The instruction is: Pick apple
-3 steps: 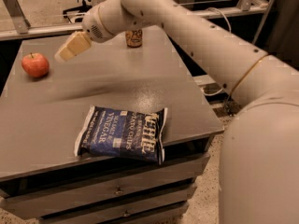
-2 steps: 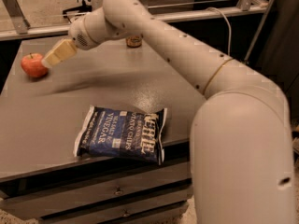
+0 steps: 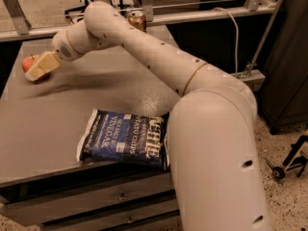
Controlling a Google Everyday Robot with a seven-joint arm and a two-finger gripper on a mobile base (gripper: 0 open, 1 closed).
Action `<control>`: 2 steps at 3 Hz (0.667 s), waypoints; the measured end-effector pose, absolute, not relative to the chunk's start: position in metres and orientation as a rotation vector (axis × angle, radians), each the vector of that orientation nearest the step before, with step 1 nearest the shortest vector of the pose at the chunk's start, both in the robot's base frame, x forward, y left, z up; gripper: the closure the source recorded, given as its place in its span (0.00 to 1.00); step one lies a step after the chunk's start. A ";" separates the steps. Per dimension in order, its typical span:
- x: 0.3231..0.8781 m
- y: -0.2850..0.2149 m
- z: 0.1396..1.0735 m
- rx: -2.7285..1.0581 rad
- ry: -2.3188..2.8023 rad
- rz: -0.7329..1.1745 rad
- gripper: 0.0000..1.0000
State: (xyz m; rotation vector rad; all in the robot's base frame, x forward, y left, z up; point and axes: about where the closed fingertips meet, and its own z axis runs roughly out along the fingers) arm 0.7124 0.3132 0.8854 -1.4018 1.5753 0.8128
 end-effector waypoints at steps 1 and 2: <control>0.712 0.332 0.873 -1.433 1.570 0.827 0.00; 0.710 0.342 0.860 -1.449 1.584 0.838 0.14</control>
Offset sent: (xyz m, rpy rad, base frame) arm -0.0009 0.0352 -0.0399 -0.0404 0.0418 0.0416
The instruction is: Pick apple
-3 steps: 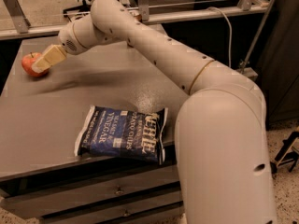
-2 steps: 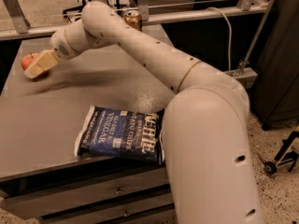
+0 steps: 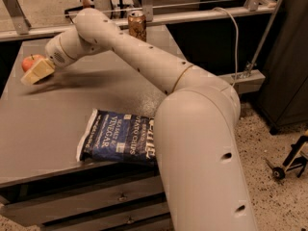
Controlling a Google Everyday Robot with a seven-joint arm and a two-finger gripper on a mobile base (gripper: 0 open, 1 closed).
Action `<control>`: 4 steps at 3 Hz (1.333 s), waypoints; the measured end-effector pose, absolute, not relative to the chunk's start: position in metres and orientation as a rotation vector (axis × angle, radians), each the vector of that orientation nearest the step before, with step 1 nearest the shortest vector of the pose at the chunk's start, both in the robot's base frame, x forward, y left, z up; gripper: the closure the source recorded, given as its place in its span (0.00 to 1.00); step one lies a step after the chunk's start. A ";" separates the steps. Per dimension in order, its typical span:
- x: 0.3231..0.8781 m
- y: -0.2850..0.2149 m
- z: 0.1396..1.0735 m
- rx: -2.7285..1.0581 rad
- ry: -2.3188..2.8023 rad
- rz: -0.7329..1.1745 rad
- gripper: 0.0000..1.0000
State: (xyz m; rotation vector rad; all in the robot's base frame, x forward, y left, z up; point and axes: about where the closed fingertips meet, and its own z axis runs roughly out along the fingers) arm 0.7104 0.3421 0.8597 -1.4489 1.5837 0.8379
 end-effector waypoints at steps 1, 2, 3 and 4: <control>0.708 0.346 0.851 -1.437 1.596 0.855 0.45; 0.703 0.344 0.856 -1.414 1.583 0.880 0.76; 0.691 0.326 0.878 -1.372 1.520 0.935 0.98; 0.673 0.288 0.916 -1.316 1.406 1.007 1.00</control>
Offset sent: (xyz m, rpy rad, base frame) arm -0.0028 -0.0014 -0.0060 0.0362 0.0308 -0.0216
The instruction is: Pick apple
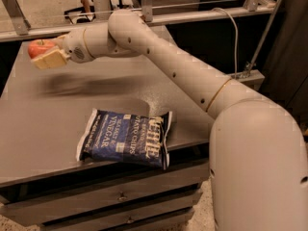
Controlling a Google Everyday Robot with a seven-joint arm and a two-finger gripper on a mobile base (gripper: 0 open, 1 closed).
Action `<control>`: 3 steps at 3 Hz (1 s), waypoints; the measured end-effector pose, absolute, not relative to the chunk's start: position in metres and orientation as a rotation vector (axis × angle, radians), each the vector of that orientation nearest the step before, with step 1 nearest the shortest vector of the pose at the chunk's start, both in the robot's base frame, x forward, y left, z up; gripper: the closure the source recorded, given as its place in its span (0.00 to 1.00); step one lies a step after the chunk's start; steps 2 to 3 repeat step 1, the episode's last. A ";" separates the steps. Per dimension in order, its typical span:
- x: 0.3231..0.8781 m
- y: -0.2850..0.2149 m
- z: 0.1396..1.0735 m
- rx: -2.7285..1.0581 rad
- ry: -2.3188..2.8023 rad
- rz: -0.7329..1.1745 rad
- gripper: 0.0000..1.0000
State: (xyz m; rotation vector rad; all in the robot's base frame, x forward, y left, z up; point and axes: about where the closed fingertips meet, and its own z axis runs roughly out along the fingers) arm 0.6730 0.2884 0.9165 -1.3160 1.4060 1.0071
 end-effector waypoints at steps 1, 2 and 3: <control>0.673 0.294 0.912 -1.325 1.416 1.005 1.00; 0.673 0.294 0.912 -1.325 1.416 1.005 1.00; 0.673 0.294 0.912 -1.325 1.416 1.005 1.00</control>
Offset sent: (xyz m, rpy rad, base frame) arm 0.0000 0.0000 0.0000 0.0000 0.0000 0.0000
